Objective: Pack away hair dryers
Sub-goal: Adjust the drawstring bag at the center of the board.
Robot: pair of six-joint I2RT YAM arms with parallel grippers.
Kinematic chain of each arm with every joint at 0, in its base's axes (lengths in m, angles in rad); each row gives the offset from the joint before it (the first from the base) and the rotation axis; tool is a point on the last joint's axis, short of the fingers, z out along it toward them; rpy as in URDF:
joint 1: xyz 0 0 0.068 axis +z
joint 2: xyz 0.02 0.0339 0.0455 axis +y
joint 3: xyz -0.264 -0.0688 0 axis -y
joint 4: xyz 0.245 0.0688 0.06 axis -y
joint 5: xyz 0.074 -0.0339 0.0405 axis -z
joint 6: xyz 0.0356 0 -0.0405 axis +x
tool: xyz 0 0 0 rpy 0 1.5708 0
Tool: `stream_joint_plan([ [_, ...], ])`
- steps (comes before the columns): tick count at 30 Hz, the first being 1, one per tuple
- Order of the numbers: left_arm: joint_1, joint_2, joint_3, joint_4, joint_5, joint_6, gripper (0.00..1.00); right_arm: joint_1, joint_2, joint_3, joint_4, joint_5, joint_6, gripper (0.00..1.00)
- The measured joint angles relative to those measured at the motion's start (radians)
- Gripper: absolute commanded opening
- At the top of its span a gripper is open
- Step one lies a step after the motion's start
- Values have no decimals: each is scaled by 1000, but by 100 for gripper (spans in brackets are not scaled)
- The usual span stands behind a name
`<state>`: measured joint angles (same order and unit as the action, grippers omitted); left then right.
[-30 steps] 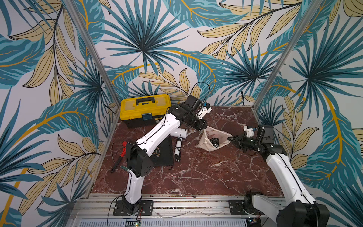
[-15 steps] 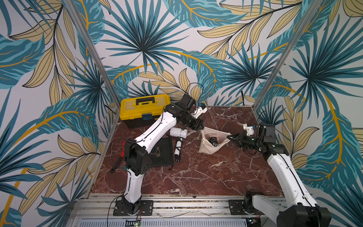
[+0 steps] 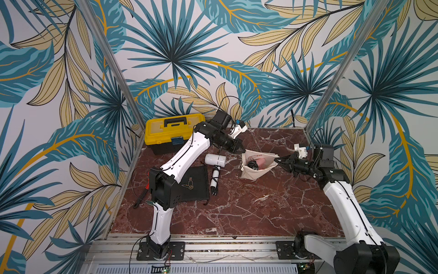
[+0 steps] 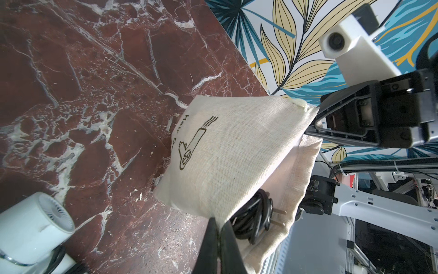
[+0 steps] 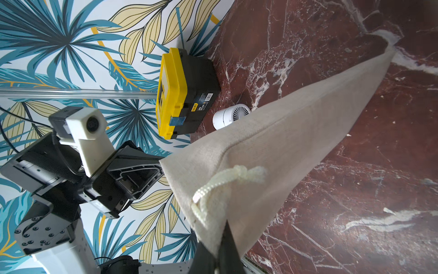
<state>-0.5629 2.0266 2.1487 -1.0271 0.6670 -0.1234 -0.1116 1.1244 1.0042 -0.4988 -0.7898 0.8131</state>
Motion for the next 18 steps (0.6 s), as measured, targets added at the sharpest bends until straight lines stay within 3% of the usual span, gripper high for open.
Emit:
stream_joint_plan([
  [8,-74,-3,11,-11,-116,30,5,-7,12,-4,10,54,-29,0],
  [18,-108,3,18,-19,-188,31,4,3,124,-109,271,64,-5,0],
])
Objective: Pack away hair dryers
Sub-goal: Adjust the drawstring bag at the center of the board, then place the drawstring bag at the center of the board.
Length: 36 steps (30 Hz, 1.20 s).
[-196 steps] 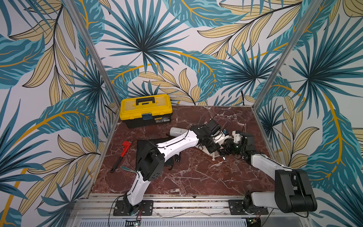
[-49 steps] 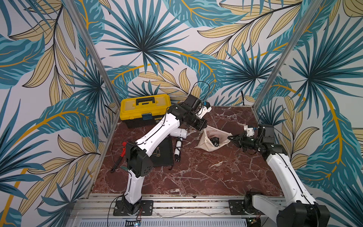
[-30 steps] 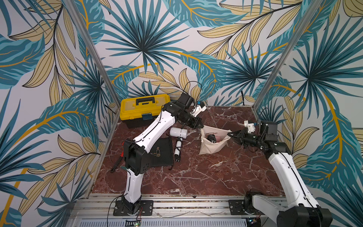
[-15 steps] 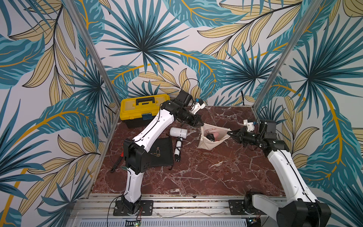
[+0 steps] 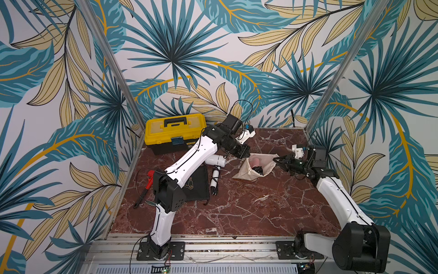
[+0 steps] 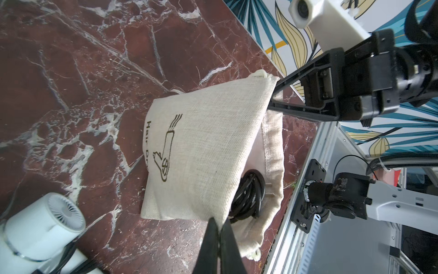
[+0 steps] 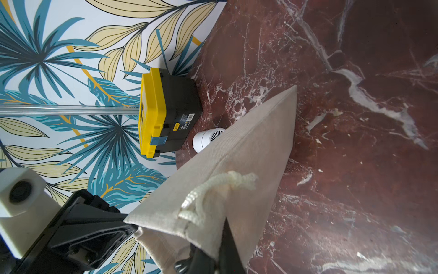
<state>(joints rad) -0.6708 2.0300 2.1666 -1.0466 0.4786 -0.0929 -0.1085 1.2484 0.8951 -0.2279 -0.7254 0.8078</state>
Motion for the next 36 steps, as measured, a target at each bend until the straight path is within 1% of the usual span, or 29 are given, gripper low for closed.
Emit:
stream_joint_plan([
  [4,0,13,50,-9,-53,15,5,32,58,-13,127,7,26,0],
  [8,0,30,98,-9,-86,42,4,52,82,-50,240,16,49,0],
  [13,-10,80,106,-8,-91,68,5,79,117,-166,377,27,64,0],
  [16,-33,121,106,-8,-82,83,5,80,128,-248,423,44,71,0],
  [21,-100,160,85,-7,-69,103,5,82,121,-360,484,74,78,0],
  [25,-142,161,18,-2,-61,108,5,82,51,-420,438,105,62,0],
  [29,-160,160,-92,2,-69,117,5,82,-62,-430,306,147,9,0],
  [32,-169,160,-146,1,-75,124,6,82,-123,-441,195,184,-28,8],
  [34,-175,160,-160,1,-76,126,9,82,-140,-461,137,201,-42,20],
  [35,-178,160,-164,1,-77,127,12,82,-141,-476,114,206,-51,24],
  [36,-181,160,-166,2,-79,127,13,82,-134,-488,90,209,-53,25],
])
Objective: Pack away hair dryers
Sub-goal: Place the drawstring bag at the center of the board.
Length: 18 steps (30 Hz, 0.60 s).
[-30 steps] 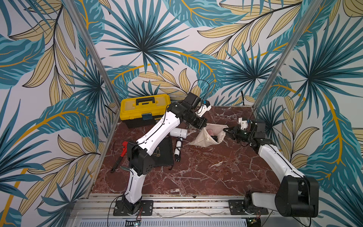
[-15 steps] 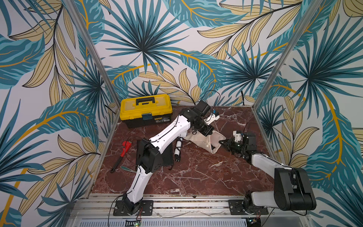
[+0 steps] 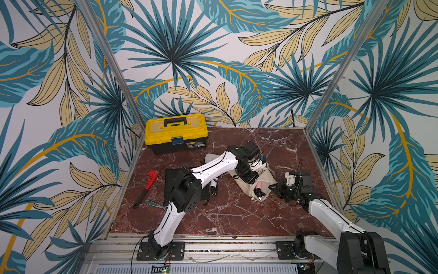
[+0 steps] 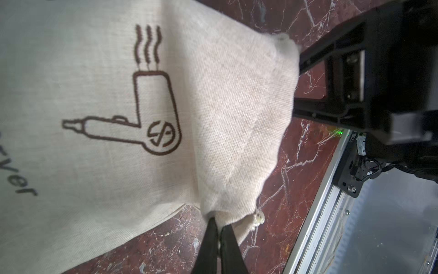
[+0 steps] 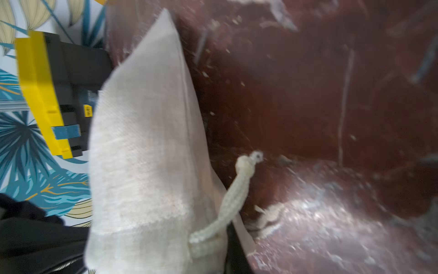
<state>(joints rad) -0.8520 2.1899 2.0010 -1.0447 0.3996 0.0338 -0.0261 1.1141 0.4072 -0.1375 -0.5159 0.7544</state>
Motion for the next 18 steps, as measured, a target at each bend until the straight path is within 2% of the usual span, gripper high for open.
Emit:
stream_joint_plan([
  [2,-7,0,-1,0,-4,2,18,0,26,-6,-47,1,-9,28],
  [4,-16,0,-4,1,-10,-2,30,0,49,-6,-79,0,-23,36],
  [7,-24,-7,-12,0,-14,-14,46,-5,38,-6,-123,0,-38,41],
  [13,-39,-66,-14,6,-6,-41,70,-37,-183,1,-259,6,-59,49],
  [18,-53,-187,-57,41,-11,-72,86,-192,-325,17,-373,-33,-85,50],
])
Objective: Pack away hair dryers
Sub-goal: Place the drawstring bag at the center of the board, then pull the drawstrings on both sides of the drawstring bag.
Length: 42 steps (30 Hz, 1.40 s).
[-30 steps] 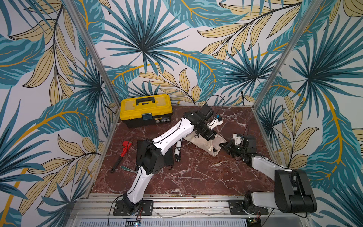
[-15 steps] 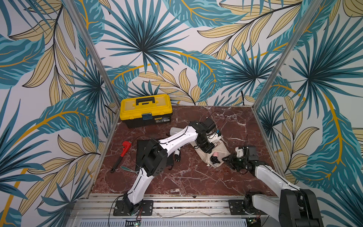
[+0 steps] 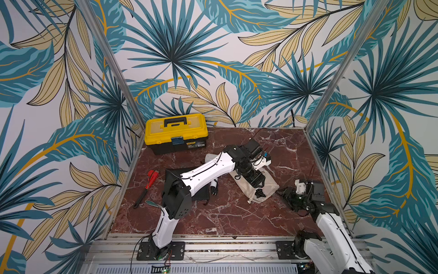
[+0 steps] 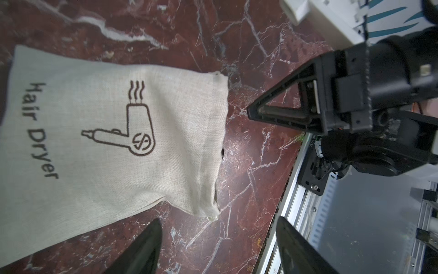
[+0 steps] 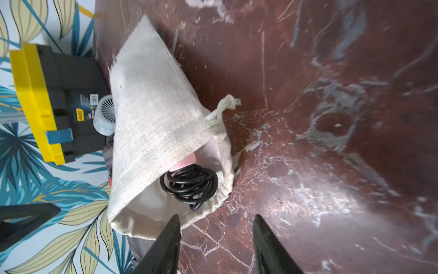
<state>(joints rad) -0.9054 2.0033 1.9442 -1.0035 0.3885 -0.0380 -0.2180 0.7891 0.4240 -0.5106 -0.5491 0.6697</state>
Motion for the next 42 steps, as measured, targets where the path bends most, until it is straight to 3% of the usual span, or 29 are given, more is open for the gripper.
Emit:
stream_joint_plan([
  [6,-2,-222,-229,103,-45,-106,89,-111,88,46,11,-75,3,50],
  [10,11,-352,-424,200,-22,-206,83,-146,206,44,148,-133,69,49],
  [16,-35,-387,-640,301,-3,-285,76,-166,387,37,360,-195,171,48],
  [24,-131,-246,-656,345,-11,-341,70,-167,452,32,436,-209,195,47],
  [28,-131,-237,-672,363,-62,-348,69,-167,502,18,469,-215,198,46],
  [34,-118,-215,-672,414,-121,-333,58,-167,552,13,497,-219,197,45],
  [42,-107,-175,-675,468,-142,-255,51,-167,581,12,530,-223,195,45],
])
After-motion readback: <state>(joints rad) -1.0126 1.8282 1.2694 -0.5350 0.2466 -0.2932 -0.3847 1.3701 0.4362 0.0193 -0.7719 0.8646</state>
